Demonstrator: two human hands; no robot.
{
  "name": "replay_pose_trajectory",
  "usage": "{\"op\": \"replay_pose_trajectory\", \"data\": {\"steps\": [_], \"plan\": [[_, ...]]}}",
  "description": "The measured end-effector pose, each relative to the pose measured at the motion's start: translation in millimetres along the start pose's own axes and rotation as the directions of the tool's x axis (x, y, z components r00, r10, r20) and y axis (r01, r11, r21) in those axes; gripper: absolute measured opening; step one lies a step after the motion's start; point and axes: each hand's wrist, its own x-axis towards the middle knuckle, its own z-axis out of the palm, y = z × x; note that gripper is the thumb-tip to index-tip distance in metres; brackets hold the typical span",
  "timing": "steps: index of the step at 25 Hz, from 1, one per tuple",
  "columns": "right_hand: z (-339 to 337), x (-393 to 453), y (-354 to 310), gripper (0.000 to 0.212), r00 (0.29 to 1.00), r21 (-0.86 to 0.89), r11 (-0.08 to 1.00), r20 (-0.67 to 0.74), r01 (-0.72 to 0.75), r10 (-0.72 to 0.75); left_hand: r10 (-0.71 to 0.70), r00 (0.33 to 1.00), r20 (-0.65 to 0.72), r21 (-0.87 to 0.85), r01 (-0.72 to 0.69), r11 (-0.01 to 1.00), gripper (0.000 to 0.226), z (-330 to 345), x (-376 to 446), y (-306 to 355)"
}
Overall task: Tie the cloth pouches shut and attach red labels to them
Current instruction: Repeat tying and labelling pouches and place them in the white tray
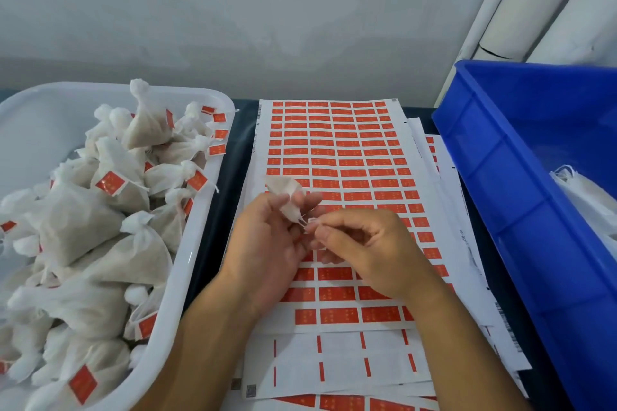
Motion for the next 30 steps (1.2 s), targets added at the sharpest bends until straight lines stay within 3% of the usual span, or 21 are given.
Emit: {"op": "replay_pose_trajectory", "data": {"steps": [2, 4, 7, 9, 13, 18, 21, 24, 27, 30], "plan": [[-3, 2, -1, 0.016, 0.999, 0.027, 0.999, -0.036, -0.027, 0.028, 0.043, 0.999, 0.005, 0.069, -0.043, 0.997, 0.048, -1, -1, 1], [-5, 3, -1, 0.017, 0.995, 0.057, 0.997, -0.078, -0.05, 0.055, 0.057, 0.998, -0.015, 0.284, -0.051, 0.957, 0.056, -3, -1, -1], [-7, 3, -2, 0.017, 0.984, 0.106, 0.992, -0.156, -0.065, 0.081, 0.094, 0.99, -0.108, 0.717, 0.012, 0.697, 0.052, -3, -5, 0], [-10, 3, -3, 0.016, 0.982, 0.125, 0.991, -0.176, -0.041, 0.063, 0.154, 0.988, -0.025, 0.855, -0.059, 0.516, 0.042, -3, -7, 1], [-12, 2, -5, 0.014, 0.982, 0.004, 0.997, -0.175, 0.077, -0.075, 0.225, 0.953, 0.2, 0.95, -0.245, 0.193, 0.033, -2, -7, -9], [-10, -3, -5, 0.014, 0.992, -0.155, 0.982, -0.055, 0.105, -0.115, 0.302, 0.889, 0.344, 0.934, -0.356, -0.015, 0.036, -2, -5, -20], [-10, -3, -4, 0.018, 0.995, -0.12, 0.988, 0.019, 0.1, -0.098, 0.274, 0.863, 0.424, 0.896, -0.443, 0.009, 0.038, -1, -5, -23], [-14, -3, -2, 0.018, 0.998, -0.037, 0.997, 0.002, 0.063, -0.063, 0.254, 0.84, 0.48, 0.843, -0.521, 0.133, 0.043, 1, -8, -22], [-17, -2, -1, 0.018, 0.998, -0.018, 0.999, -0.05, 0.03, -0.031, 0.241, 0.867, 0.436, 0.803, -0.496, 0.331, 0.045, 3, -10, -18], [-18, -2, -2, 0.016, 0.994, -0.05, 0.998, -0.101, 0.038, -0.043, 0.233, 0.932, 0.28, 0.826, -0.357, 0.437, 0.045, 1, -8, -12]]}}
